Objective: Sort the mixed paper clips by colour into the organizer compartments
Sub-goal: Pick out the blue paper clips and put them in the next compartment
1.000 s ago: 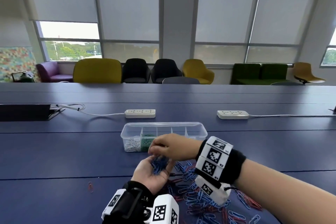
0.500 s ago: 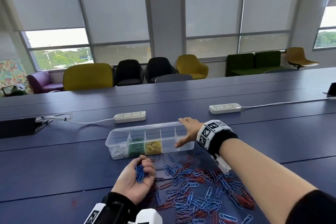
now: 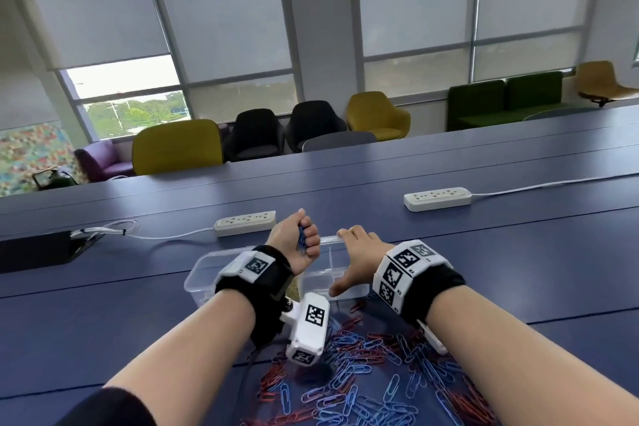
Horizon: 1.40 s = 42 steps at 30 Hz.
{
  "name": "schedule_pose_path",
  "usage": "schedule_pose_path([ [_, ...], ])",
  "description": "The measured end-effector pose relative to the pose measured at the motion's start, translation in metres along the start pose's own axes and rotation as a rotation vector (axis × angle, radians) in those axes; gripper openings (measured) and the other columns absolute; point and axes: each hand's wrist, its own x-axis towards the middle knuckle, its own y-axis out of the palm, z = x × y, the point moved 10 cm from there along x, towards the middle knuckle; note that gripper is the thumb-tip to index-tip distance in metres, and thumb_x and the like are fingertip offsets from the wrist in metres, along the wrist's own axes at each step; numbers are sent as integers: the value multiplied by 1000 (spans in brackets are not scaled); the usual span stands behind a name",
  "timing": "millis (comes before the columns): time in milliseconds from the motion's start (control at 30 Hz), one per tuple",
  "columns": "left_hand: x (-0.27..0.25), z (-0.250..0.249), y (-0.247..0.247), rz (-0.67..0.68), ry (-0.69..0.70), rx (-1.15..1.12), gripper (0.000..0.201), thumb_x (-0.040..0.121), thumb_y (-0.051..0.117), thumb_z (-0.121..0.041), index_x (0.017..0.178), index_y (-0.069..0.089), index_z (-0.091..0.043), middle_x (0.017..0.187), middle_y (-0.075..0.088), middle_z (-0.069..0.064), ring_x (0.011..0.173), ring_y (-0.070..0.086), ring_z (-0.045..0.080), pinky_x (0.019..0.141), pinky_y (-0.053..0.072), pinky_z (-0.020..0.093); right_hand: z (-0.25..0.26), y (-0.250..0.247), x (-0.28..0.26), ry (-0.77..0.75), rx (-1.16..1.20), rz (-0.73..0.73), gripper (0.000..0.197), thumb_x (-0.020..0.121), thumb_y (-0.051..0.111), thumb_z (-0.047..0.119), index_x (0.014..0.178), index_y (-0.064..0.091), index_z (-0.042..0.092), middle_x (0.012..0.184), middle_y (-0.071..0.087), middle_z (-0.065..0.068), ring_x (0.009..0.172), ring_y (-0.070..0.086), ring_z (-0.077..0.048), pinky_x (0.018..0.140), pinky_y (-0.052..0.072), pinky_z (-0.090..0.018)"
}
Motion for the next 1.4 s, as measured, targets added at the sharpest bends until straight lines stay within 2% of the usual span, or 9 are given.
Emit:
schedule_pose_path([
  [467,10,-6,3,33,203,979,14,93,50,-4,99,62,0,78,62,3,70,57,8,70,45,17,-4,6,4,33,2,32,112,68,75,55,148,6,17,150,16,-3,137,25,-29,107,33,-44],
  [600,2,-14,3,3,256,972,7,92,53,-6,88,56,-11,80,60,3,71,57,11,63,46,19,-2,6,2,21,-5,40,115,68,74,56,149,2,17,153,12,-4,138,25,-29,110,30,-44],
  [767,-38,-60,19,-106,626,1287,5,90,54,-14,88,58,-17,75,53,-11,72,50,9,69,39,23,-15,-17,-7,48,123,149,118,67,46,82,149,-14,21,159,-6,-6,146,8,-24,118,15,-46],
  [833,-67,-73,29,-107,790,1340,2,89,54,-15,89,56,-16,76,51,-11,69,47,6,63,37,18,-29,-41,-14,78,255,66,96,81,37,73,150,9,13,155,19,-9,135,32,-22,104,37,-32],
  [900,-92,-69,36,-40,869,1393,1,88,56,-15,87,56,-16,72,50,-11,62,45,2,58,36,12,-44,-47,-23,91,216,54,57,97,37,45,135,40,2,125,50,-10,101,52,-19,64,42,-15],
  [1033,-100,-10,38,313,677,1692,16,88,53,-9,94,65,-17,80,61,-9,67,52,-2,67,37,6,-61,-13,-37,76,1,260,32,96,46,14,124,57,4,105,61,-5,86,55,-15,44,40,-6],
  [1167,-79,41,17,410,395,2040,47,89,39,1,130,54,-13,132,54,2,121,50,17,105,35,24,-51,9,-37,12,-14,340,39,90,61,16,128,54,13,120,62,-6,94,52,-10,71,43,-15],
  [1267,-75,61,10,454,309,2160,49,87,41,4,133,52,-10,136,52,9,125,47,23,106,34,32,-45,20,-40,-37,-40,374,40,86,66,20,125,55,16,107,58,0,92,52,-12,83,42,-26],
  [1400,-82,56,12,435,352,2071,54,84,41,8,130,55,-15,130,57,4,120,52,19,103,37,25,-38,23,-58,-132,-12,386,35,88,62,12,122,57,14,100,56,2,82,52,-11,69,41,-12],
])
